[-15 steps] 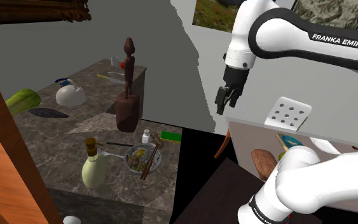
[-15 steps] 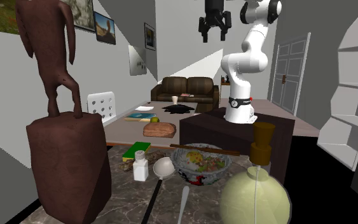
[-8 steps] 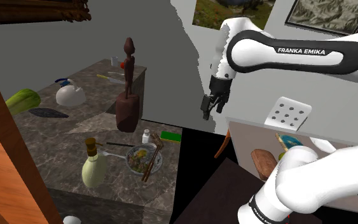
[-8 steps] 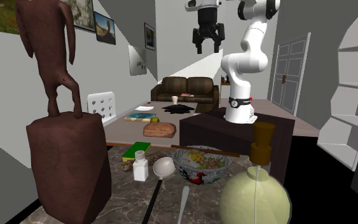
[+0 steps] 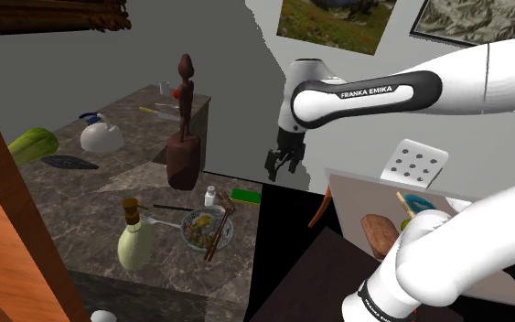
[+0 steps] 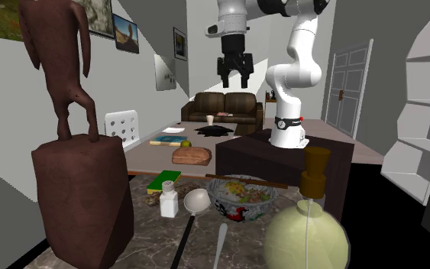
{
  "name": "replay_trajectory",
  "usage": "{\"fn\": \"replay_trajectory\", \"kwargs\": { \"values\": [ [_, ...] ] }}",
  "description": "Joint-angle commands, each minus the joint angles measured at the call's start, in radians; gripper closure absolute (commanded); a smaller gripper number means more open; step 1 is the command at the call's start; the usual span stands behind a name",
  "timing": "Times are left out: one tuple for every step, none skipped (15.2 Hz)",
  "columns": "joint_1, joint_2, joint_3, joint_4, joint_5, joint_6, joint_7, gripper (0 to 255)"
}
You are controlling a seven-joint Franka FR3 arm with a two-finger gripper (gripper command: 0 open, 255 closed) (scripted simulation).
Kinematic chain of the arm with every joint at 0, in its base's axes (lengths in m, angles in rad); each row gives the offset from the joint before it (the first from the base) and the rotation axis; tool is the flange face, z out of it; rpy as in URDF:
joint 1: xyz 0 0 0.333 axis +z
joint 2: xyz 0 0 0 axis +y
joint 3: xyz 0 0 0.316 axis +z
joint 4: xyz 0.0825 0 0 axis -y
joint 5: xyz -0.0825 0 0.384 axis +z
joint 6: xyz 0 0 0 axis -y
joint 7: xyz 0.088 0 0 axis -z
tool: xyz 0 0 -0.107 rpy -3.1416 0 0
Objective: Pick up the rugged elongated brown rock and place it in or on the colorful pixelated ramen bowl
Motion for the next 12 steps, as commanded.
{"fn": "replay_trajectory", "kwargs": {
  "values": [
    [-0.002,0.073,-0.005,0.009,0.006,0.069,0.0,0],
    [-0.003,0.109,-0.007,0.016,0.01,0.1,0.0,0],
    [-0.003,0.146,-0.009,0.025,0.014,0.13,0.0,0],
    [-0.004,0.183,-0.011,0.035,0.019,0.159,0.0,0],
    [-0.004,0.221,-0.013,0.046,0.024,0.187,-0.001,0],
    [-0.005,0.259,-0.015,0.059,0.029,0.213,-0.002,0],
    [-0.006,0.297,-0.016,0.073,0.035,0.239,-0.004,0],
    [-0.006,0.335,-0.018,0.089,0.041,0.263,-0.005,0],
    [-0.007,0.374,-0.019,0.106,0.048,0.287,-0.007,0],
    [-0.008,0.413,-0.02,0.124,0.055,0.309,-0.01,0],
    [-0.009,0.452,-0.021,0.144,0.062,0.329,-0.012,0],
    [-0.01,0.491,-0.022,0.165,0.069,0.349,-0.015,0]
  ]
}}
